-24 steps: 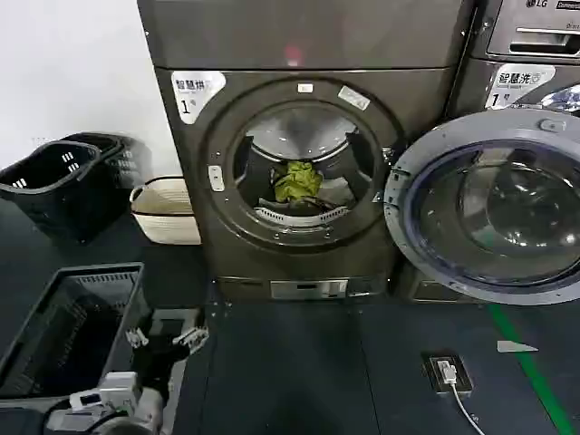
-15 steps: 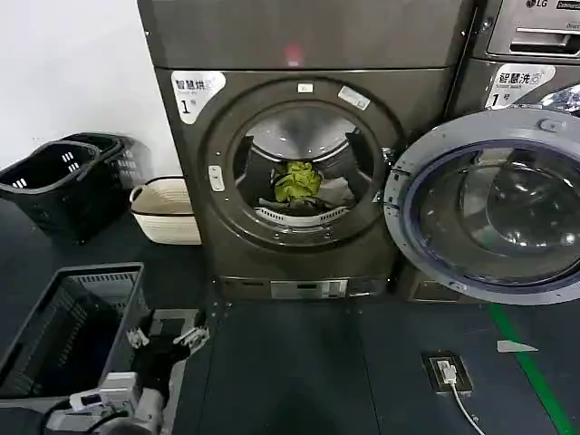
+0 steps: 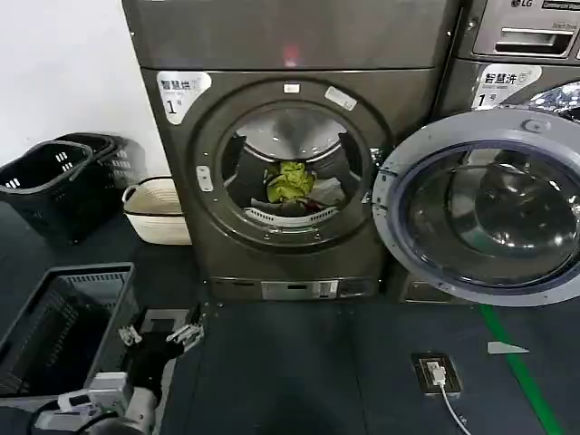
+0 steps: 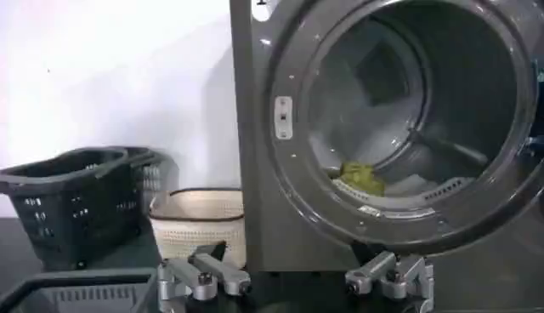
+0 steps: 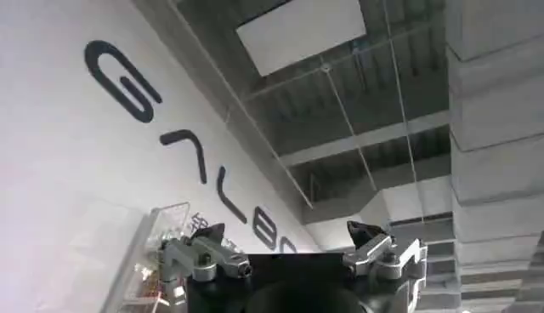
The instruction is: Grasp the clothes from the dryer.
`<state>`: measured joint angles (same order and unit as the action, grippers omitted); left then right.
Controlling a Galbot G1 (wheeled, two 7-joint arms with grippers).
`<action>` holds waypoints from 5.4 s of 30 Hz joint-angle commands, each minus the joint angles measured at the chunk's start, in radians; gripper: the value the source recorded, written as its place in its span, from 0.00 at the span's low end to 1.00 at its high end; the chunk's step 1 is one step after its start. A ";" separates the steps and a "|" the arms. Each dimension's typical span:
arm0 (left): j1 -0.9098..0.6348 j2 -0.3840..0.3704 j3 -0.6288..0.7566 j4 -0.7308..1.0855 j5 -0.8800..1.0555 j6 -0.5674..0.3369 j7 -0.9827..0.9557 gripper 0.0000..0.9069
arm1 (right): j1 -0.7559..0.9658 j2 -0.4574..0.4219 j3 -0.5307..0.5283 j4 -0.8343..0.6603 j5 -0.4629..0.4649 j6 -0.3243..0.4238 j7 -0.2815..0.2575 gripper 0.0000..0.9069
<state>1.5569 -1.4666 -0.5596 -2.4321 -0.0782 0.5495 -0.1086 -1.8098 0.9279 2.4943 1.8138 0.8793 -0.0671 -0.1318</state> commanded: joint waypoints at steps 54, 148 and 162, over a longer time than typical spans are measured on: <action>-0.034 0.017 0.001 0.014 -0.011 -0.006 0.040 1.00 | -0.006 0.021 -0.003 0.007 0.046 0.057 -0.057 1.00; -1.185 0.023 0.224 1.262 -0.098 -0.212 0.042 1.00 | -0.059 0.033 0.040 0.069 0.058 0.055 -0.082 1.00; -1.447 -0.022 0.244 1.739 -0.047 -0.319 0.193 1.00 | -0.048 0.023 0.039 0.060 0.060 0.059 -0.082 1.00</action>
<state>0.2446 -1.4809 -0.3324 -0.9492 -0.1399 0.2688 -0.0019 -1.8578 0.9509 2.5324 1.8740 0.9392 -0.0084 -0.2132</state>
